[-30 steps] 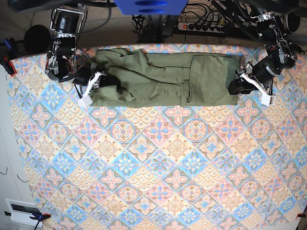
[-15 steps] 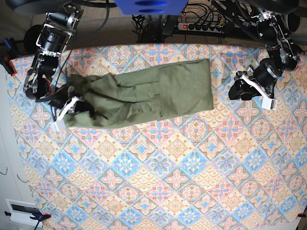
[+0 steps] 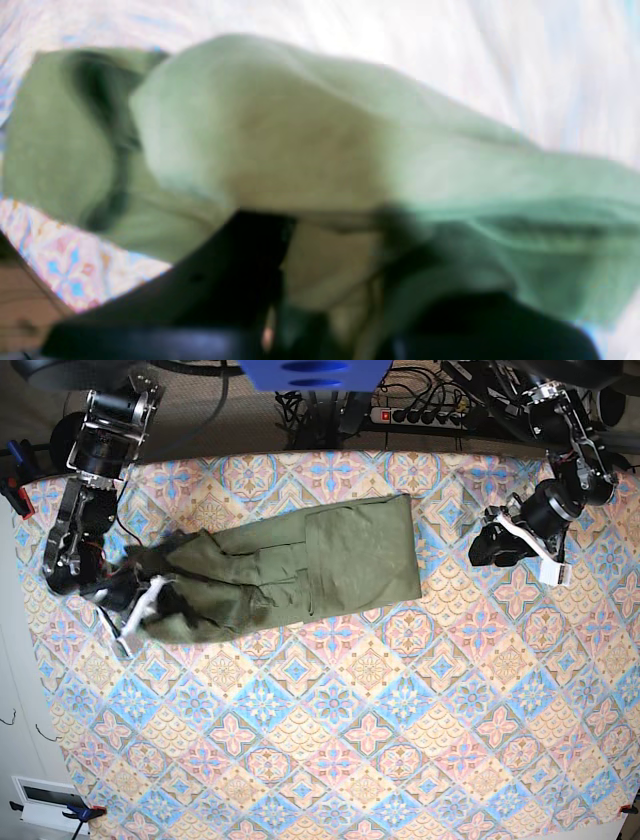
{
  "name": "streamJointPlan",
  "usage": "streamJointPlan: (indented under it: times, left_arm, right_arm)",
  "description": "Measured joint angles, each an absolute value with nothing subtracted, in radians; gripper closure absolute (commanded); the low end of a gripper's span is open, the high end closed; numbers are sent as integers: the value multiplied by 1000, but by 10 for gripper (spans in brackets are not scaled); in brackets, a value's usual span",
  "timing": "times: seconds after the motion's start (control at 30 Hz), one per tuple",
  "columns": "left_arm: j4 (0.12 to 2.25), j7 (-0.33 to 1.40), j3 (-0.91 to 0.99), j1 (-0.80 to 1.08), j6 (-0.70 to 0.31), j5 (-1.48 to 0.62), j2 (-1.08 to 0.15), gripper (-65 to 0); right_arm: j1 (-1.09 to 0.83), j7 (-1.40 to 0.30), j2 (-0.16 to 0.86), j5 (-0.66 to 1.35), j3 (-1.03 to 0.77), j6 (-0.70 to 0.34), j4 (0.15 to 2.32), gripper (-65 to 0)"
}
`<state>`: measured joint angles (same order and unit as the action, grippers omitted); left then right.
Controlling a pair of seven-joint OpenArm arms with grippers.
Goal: Layout the t-shirt on the table in an organized manner, then fold the t-shirt properly
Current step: 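Lift and fold the held strip end over toward the left gripper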
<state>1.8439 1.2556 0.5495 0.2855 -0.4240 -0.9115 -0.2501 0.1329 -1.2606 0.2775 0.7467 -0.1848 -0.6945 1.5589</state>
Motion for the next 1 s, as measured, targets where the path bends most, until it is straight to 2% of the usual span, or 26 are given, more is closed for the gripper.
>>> streamJointPlan:
  times: [0.13,0.3,0.47,0.77,0.9,1.0]
  left_arm:
    - [1843,1260,545,270,-425,-908,-233,-98]
    - [1843,1253,545,263,-424,-908,-220,0]
    - [1823,1253,544,260,-424,-885,-215,0]
    - [1787,1252,514,260,-424,-852,-199,0]
    - [1788,1252,514,260,-424,-855,-199,0]
    - [1788,1252,514,260,-424,-856,-199,0]
  right_arm:
    - [131,-1251,227,751,-20,-695,1679,-5]
    - [119,-1251,173,756,67,-695,1744,-6]
    - [78,-1257,135,749,84,-695,1747,-7]
    - [78,-1205,90,735,248,-694,1732,-7]
    - [83,-1123,83,615,374,-695,1686,-14]
    - [79,-1099,83,480,440,-695,1668,-60]
